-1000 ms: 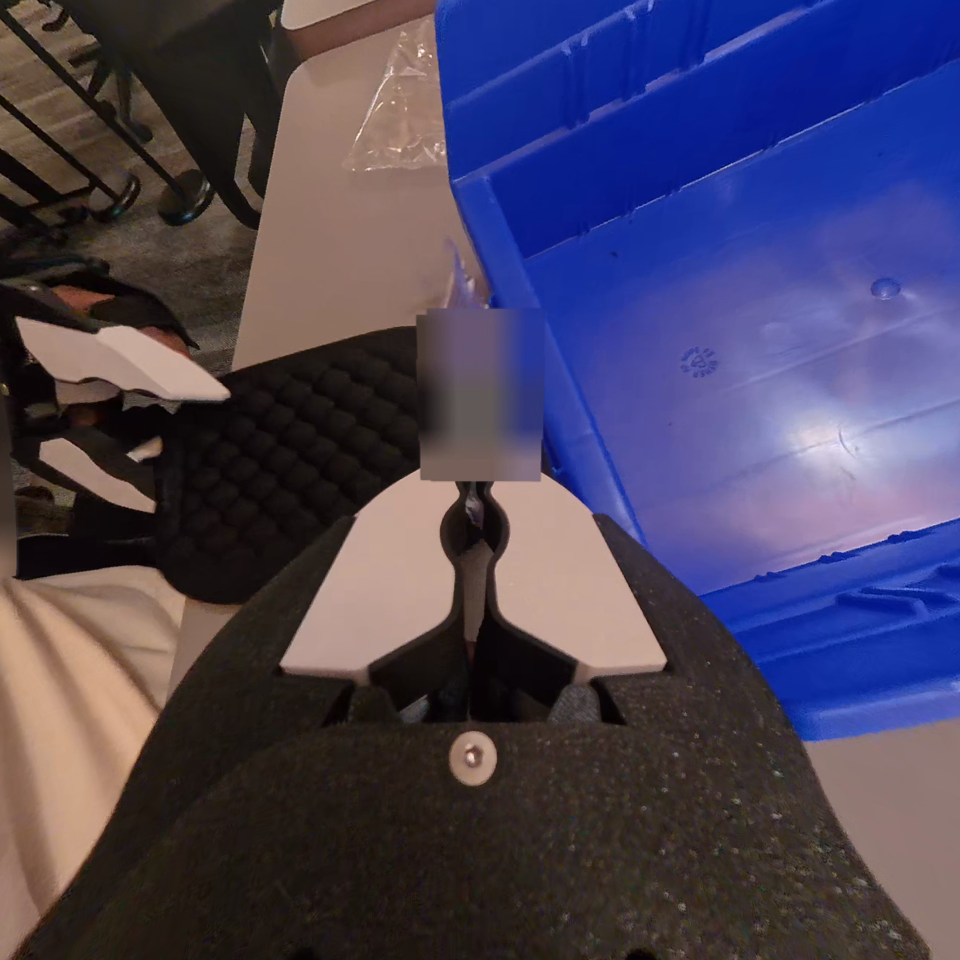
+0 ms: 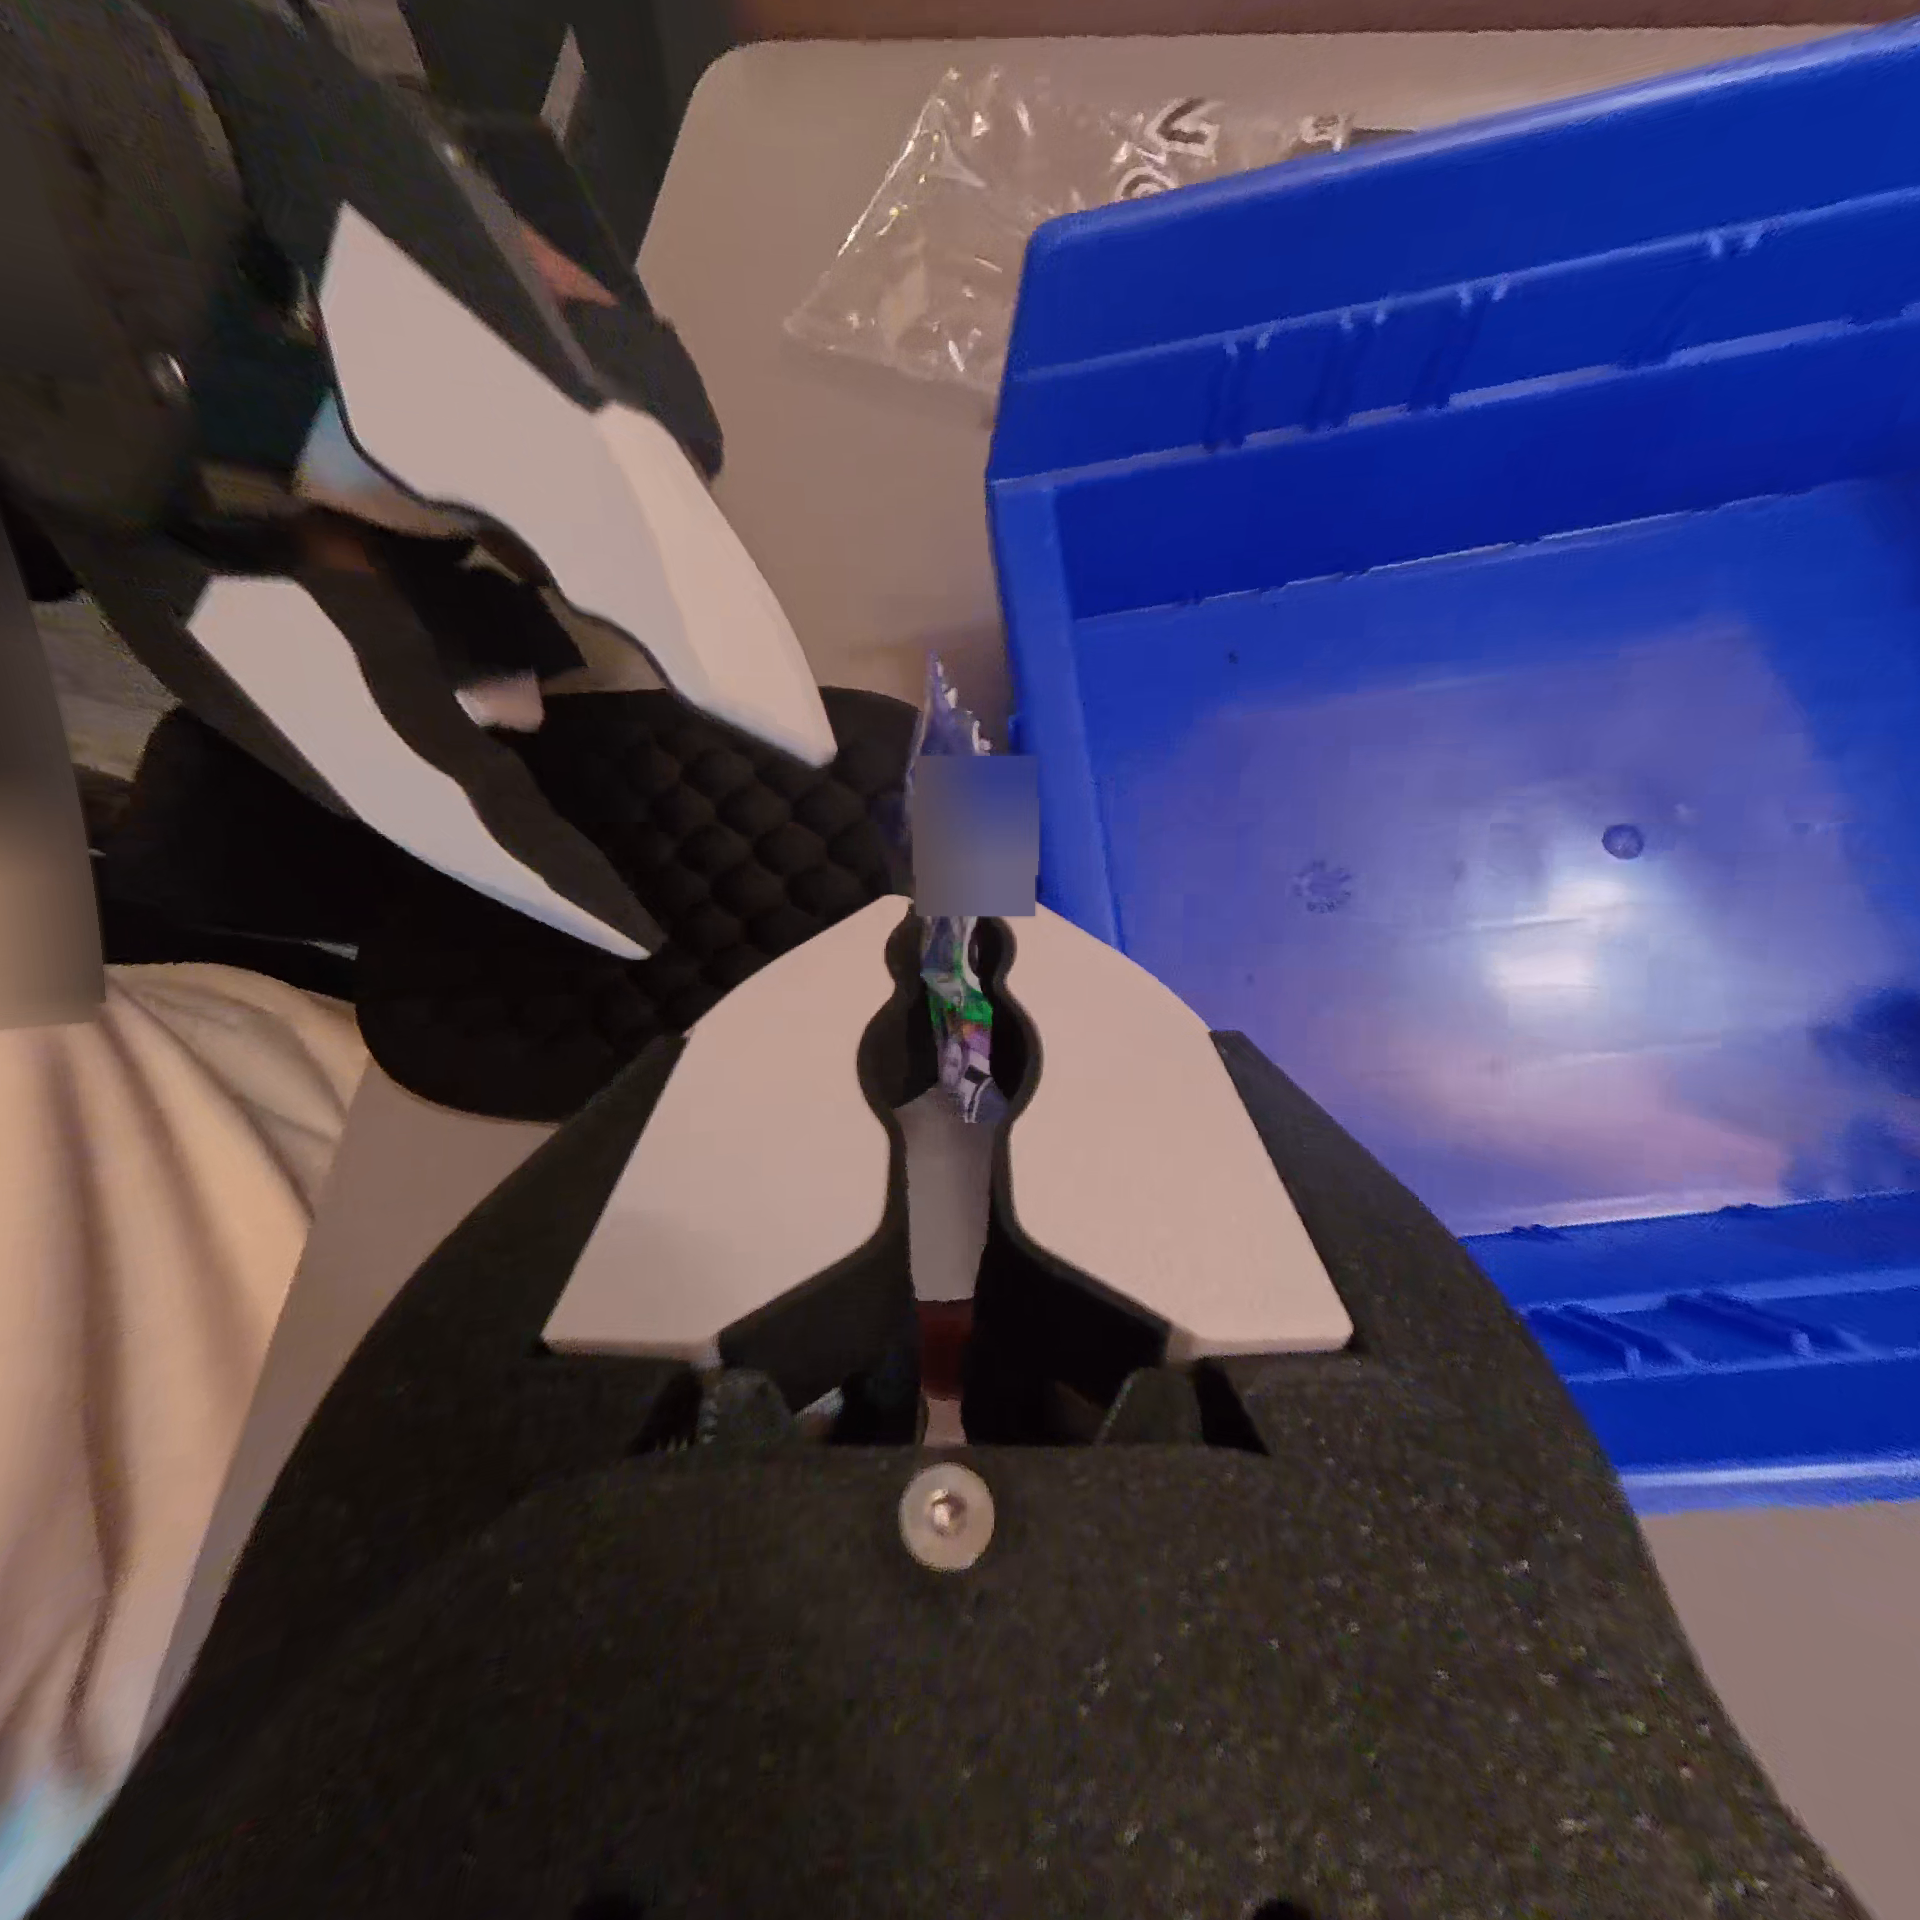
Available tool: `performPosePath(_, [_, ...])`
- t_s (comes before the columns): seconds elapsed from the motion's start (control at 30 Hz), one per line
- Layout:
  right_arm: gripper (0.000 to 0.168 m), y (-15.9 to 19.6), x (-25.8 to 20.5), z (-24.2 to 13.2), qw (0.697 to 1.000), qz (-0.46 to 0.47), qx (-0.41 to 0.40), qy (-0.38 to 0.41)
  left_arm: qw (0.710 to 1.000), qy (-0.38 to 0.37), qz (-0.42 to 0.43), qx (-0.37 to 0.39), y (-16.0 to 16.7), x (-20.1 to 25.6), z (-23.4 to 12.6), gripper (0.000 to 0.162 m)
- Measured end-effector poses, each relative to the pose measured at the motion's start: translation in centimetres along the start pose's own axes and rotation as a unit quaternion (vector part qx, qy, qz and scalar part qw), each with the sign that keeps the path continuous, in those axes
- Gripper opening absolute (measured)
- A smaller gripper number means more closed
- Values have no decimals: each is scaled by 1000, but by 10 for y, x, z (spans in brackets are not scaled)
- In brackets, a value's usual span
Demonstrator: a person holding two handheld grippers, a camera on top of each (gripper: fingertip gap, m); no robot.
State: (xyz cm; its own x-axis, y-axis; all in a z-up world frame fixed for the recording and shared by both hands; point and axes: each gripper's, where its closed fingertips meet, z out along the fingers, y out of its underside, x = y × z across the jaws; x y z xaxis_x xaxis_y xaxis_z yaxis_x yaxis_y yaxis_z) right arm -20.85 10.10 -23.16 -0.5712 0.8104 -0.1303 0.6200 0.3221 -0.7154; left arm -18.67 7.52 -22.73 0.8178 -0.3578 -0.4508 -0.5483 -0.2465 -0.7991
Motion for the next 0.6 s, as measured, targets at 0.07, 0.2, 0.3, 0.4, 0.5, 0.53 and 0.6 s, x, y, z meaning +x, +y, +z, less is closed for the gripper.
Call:
performPosePath(0.07, [6,3,3,0,1000,13,-9,-8,1000,12,5,-15,5,0,8,51])
performPosePath(0.2, [6,2,6,-1,1000,13,-17,1,996,51,-1,-68,21,9,19,50])
performPosePath(0.3, [8,3,14,-4,998,-11,-39,43,995,67,-3,-73,24,15,21,48])
performPosePath(0.4, [10,4,5,-1,996,-54,-61,44,995,60,6,-75,26,14,22,46])
performPosePath(0.5, [19,6,0,6,993,-74,-82,40,995,58,13,-74,26,14,22,41])
performPosePath(0.53, [22,9,1,8,991,-84,-94,48,996,61,12,-69,25,14,22,38])
performPosePath(0.6, [16,9,15,11,982,-115,-110,101,995,69,10,-69,25,17,22,33])
